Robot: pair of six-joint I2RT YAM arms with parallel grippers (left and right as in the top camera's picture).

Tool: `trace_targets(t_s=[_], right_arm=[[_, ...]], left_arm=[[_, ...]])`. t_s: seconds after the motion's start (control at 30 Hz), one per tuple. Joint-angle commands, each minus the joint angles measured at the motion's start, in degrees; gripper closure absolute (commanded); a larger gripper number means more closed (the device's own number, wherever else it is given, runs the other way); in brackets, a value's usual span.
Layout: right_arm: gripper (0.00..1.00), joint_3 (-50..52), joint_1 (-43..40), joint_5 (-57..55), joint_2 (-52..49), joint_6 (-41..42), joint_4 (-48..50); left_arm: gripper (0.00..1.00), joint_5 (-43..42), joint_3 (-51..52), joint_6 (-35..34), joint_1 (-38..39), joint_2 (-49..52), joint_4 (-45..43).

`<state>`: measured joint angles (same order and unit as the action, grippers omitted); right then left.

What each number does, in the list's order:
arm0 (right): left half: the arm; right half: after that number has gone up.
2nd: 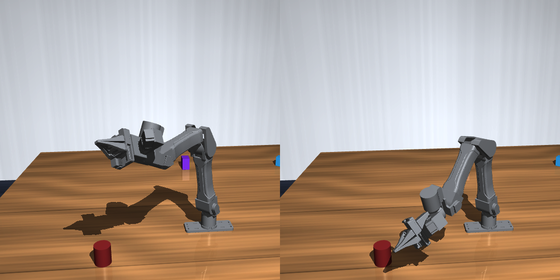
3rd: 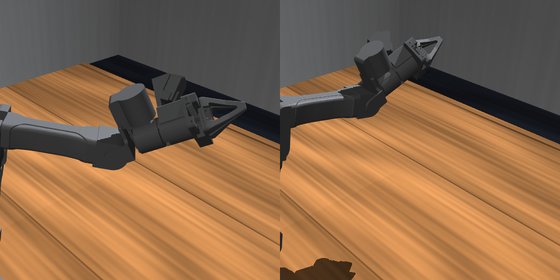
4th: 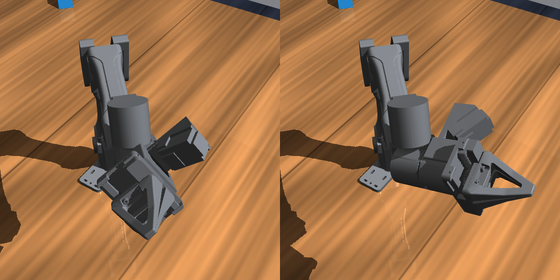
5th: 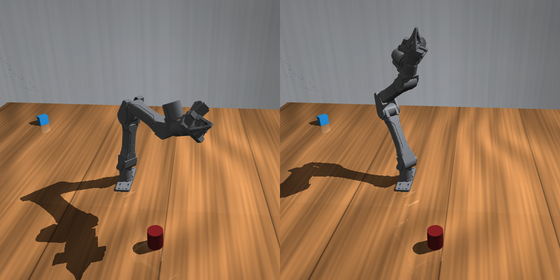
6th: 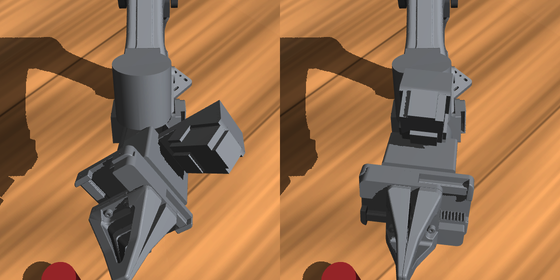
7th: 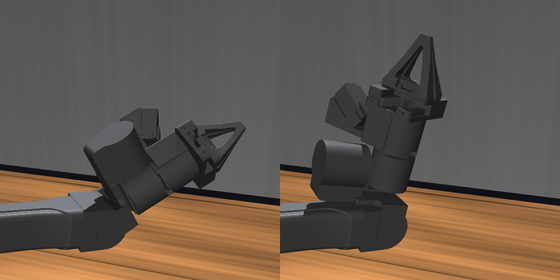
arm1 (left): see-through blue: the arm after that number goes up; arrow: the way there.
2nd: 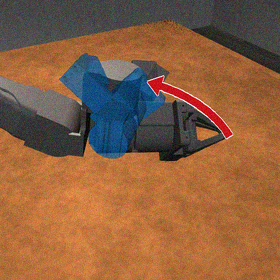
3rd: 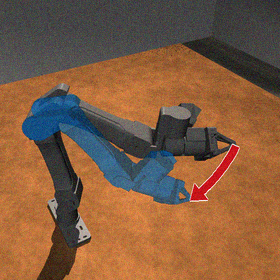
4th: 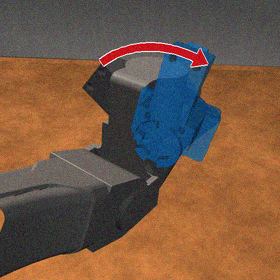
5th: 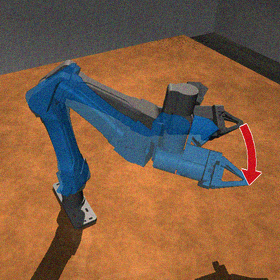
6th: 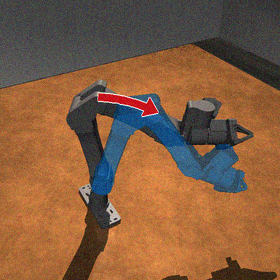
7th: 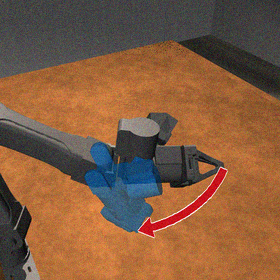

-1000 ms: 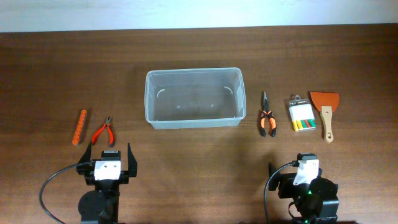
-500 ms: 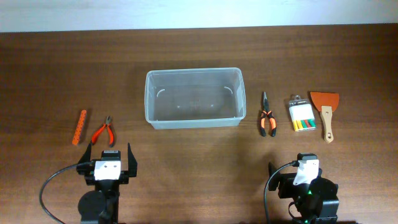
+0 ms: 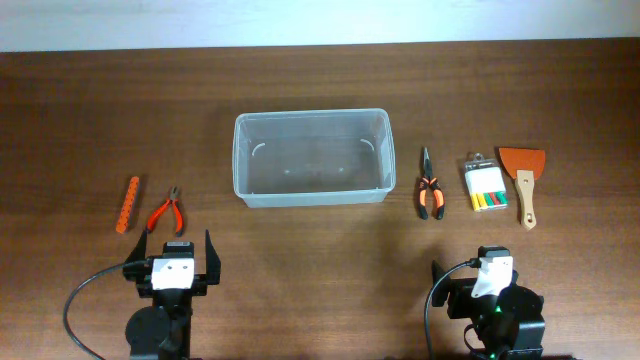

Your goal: Pack container

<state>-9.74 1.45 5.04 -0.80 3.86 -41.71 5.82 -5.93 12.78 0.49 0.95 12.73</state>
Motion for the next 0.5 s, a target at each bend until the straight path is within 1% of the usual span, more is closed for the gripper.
trace_targets(t_s=[0.0, 0.23, 0.4, 0.47], right_arm=[[0.02, 0.33, -0.5, -1.16, 0.55, -0.63, 0.15], [0.02, 0.33, -0.5, -1.07, 0.55, -0.35, 0.33], [0.02, 0.33, -0.5, 1.09, 0.55, -0.37, 3.87], [0.02, 0.31, -0.5, 2.25, 0.55, -0.42, 6.97]], left_arm=[[0.01, -0.48, 0.35, -0.33, 0.26, -0.66, -0.59], [0.01, -0.87, 0.35, -0.35, 0.26, -0.66, -1.4], [0.01, -5.2, 0.31, -0.46, 0.26, -0.46, -1.03], [0.01, -5.2, -0.22, -2.78, 0.26, 0.07, -0.7]])
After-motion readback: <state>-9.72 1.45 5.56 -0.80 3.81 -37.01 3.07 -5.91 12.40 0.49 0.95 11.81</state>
